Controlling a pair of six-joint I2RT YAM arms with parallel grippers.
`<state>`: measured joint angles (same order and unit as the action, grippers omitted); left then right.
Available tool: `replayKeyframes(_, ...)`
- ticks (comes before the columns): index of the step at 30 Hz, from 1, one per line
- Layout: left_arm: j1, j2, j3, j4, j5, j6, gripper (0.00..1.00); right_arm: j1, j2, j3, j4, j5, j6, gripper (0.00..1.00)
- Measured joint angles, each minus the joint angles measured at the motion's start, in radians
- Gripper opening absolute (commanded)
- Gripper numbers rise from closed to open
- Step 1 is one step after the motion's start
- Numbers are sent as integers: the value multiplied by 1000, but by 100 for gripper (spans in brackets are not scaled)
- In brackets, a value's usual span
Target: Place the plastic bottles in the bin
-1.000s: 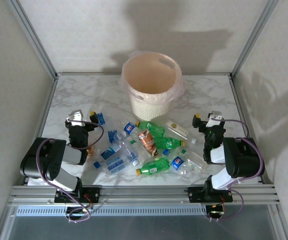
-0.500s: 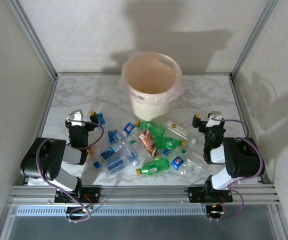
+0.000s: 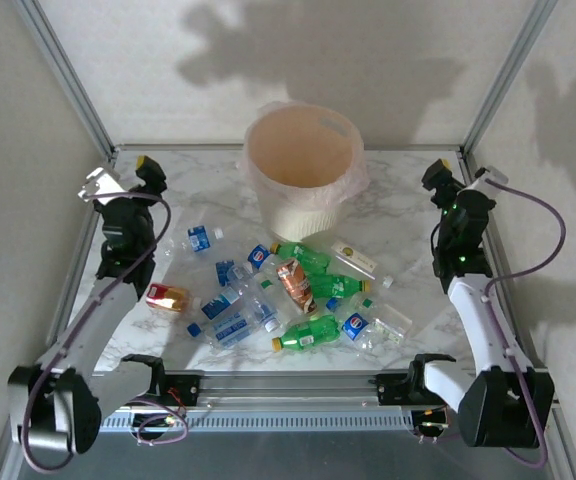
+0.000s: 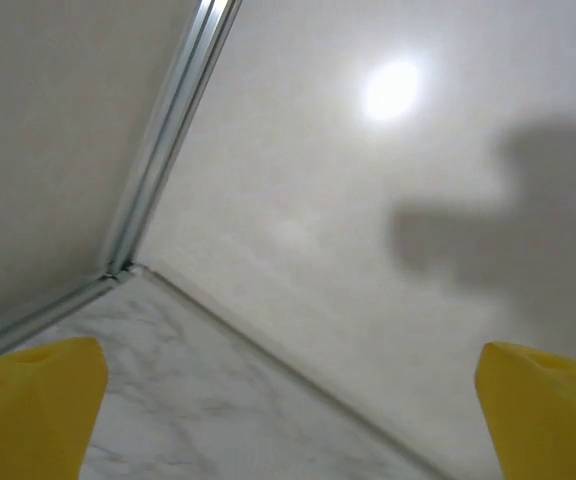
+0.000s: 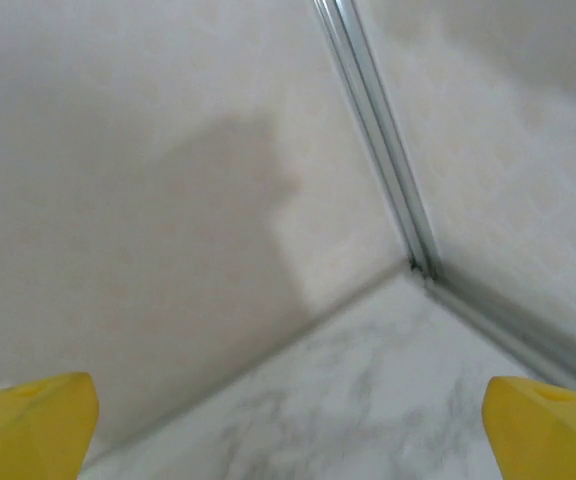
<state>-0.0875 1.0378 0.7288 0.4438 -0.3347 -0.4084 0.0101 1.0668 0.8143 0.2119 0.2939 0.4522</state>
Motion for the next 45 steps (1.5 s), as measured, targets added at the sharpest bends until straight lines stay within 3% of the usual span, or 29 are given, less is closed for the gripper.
replayKeyframes(4, -103, -22, 4, -151, 34, -121, 95, 100, 116, 145, -338, -77, 15, 90)
replayKeyframes(7, -183, 13, 5, -237, 90, -159, 93, 189, 169, 158, -547, -143, 1, 90)
replayKeyframes(9, -205, 33, 8, -275, 123, -176, 93, 251, 183, 161, -659, -164, -6, 91)
replayKeyframes(10, -208, 43, 16, -294, 140, -190, 93, 286, 194, 172, -716, -166, -6, 98)
replayKeyframes(14, -208, 52, 49, -323, 165, -227, 94, 385, 237, 206, -832, -165, -14, 99)
replayKeyframes(20, -208, 43, 62, -339, 182, -285, 93, 441, 305, 223, -903, -137, -18, 99)
replayKeyframes(28, -208, 16, 61, -375, 187, -340, 100, 447, 356, 223, -906, -121, -45, 99)
replayKeyframes(45, -208, 21, 61, -396, 209, -356, 99, 492, 502, 229, -896, -71, -112, 99)
